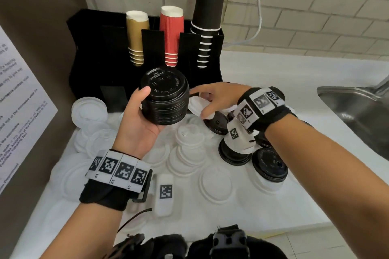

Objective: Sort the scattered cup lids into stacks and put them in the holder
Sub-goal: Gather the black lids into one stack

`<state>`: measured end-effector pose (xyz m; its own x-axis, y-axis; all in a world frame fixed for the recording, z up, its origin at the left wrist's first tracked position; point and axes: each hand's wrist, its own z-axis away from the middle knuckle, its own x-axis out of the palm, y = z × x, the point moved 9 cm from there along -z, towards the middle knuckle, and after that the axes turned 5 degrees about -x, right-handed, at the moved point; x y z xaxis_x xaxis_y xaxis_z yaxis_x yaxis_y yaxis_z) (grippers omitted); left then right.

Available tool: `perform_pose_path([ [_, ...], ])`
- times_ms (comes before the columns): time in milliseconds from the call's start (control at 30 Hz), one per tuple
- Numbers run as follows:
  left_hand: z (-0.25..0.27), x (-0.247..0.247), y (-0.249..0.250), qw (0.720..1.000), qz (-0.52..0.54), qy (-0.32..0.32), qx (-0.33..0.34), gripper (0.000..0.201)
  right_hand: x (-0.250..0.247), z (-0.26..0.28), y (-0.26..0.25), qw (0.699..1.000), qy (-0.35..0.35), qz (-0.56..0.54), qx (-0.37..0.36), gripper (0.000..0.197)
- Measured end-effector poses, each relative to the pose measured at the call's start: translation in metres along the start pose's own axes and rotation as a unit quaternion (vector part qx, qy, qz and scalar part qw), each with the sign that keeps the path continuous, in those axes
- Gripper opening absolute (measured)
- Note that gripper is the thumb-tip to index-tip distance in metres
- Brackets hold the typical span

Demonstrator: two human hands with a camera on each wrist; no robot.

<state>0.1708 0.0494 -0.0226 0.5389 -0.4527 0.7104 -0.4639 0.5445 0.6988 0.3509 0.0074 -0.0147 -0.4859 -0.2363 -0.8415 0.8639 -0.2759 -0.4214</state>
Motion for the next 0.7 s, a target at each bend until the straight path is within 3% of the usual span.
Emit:
perform_pose_path([
  [67, 0.0, 0.002, 0.002, 1.0, 0.008, -0.003, 0.003, 0.072, -0.004, -0.004, -0.002, 1.0, -0.01, -0.008, 0.006, 0.087],
  [200, 0.001, 0.005, -0.002, 1.0, 0.014, -0.008, 0.001, 0.073, 0.011, -0.006, 0.028, 0.979, -0.107, 0.146, 0.09, 0.085],
  [300, 0.0, 0.007, -0.008, 1.0, -0.021, -0.011, -0.001, 0.075, 0.025, -0.009, 0.045, 0.976, -0.121, 0.148, 0.106, 0.093],
  [400, -0.003, 0.011, -0.014, 0.998, -0.048, -0.042, -0.012, 0.09, 0.027, -0.011, 0.052, 0.987, -0.081, 0.105, 0.086, 0.084],
  [533, -0.008, 0.008, -0.018, 0.997, -0.066, -0.04, 0.007, 0.061, 0.003, -0.007, 0.049, 0.998, 0.0, 0.041, 0.037, 0.066],
  [600, -0.01, 0.01, -0.02, 0.996, -0.079, -0.039, 0.012, 0.06, -0.014, 0.0, 0.042, 0.998, 0.05, -0.038, 0.005, 0.057],
  [700, -0.013, 0.015, -0.026, 0.995, -0.088, -0.042, 0.01, 0.069, -0.045, 0.022, 0.019, 0.958, 0.16, -0.224, -0.08, 0.049],
])
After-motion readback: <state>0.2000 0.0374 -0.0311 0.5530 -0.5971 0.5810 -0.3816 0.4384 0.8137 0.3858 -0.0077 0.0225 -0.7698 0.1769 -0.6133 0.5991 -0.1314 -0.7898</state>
